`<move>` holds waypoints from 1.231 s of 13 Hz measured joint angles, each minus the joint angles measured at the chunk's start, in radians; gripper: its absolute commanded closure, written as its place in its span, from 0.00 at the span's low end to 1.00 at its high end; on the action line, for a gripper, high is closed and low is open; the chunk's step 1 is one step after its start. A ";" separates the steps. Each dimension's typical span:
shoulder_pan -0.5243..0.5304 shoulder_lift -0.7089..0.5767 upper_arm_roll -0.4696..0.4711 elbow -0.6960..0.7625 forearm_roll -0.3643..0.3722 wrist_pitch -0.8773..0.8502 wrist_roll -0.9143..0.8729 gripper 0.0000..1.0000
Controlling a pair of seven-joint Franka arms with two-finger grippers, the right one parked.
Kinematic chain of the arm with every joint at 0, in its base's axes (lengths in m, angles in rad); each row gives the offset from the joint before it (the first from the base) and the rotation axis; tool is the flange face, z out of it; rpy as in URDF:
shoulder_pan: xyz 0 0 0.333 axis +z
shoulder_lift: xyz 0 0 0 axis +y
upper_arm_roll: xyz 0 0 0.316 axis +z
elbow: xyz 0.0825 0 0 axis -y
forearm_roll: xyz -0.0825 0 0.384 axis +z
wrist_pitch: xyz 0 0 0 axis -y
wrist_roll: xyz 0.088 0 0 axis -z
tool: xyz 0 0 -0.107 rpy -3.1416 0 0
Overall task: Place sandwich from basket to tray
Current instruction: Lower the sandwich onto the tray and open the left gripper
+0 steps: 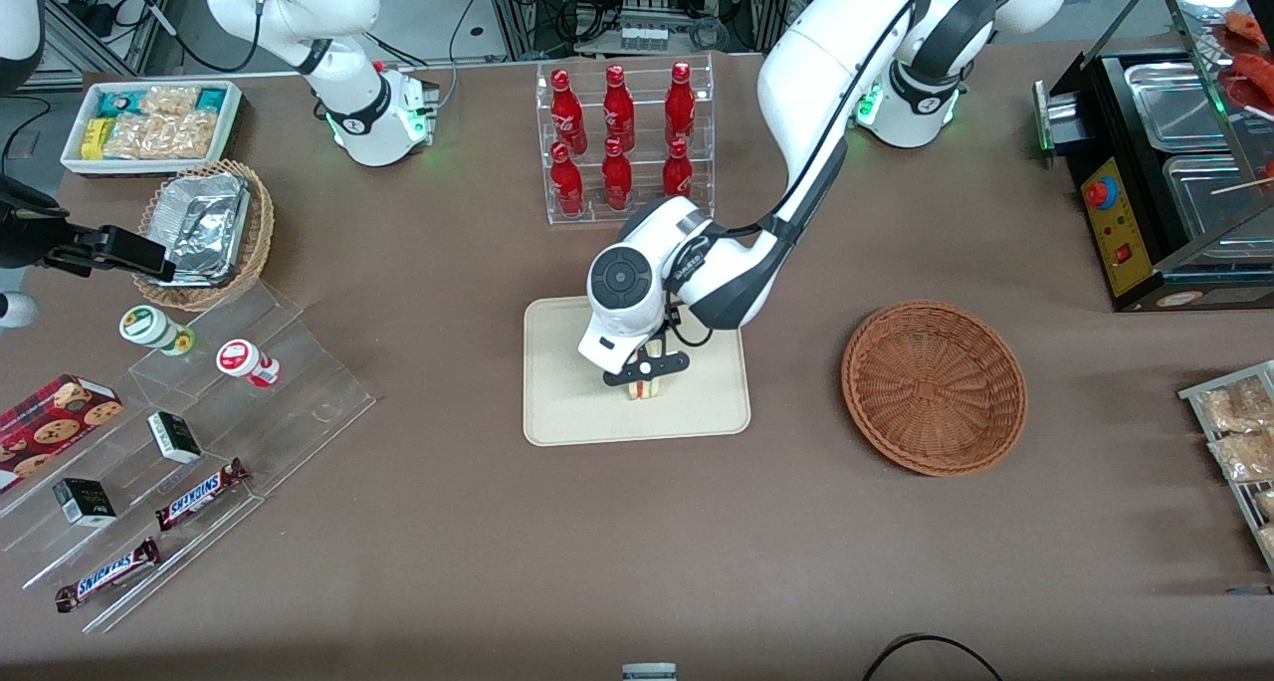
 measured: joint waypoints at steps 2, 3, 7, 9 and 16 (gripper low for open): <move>-0.002 0.006 0.000 0.004 0.000 -0.001 -0.041 1.00; -0.002 0.010 0.000 0.004 0.000 -0.001 -0.061 1.00; -0.002 0.019 0.001 0.017 0.000 -0.001 -0.087 0.00; -0.002 0.019 0.002 0.022 0.000 -0.001 -0.089 0.00; -0.001 -0.058 0.003 0.078 0.000 -0.112 -0.091 0.00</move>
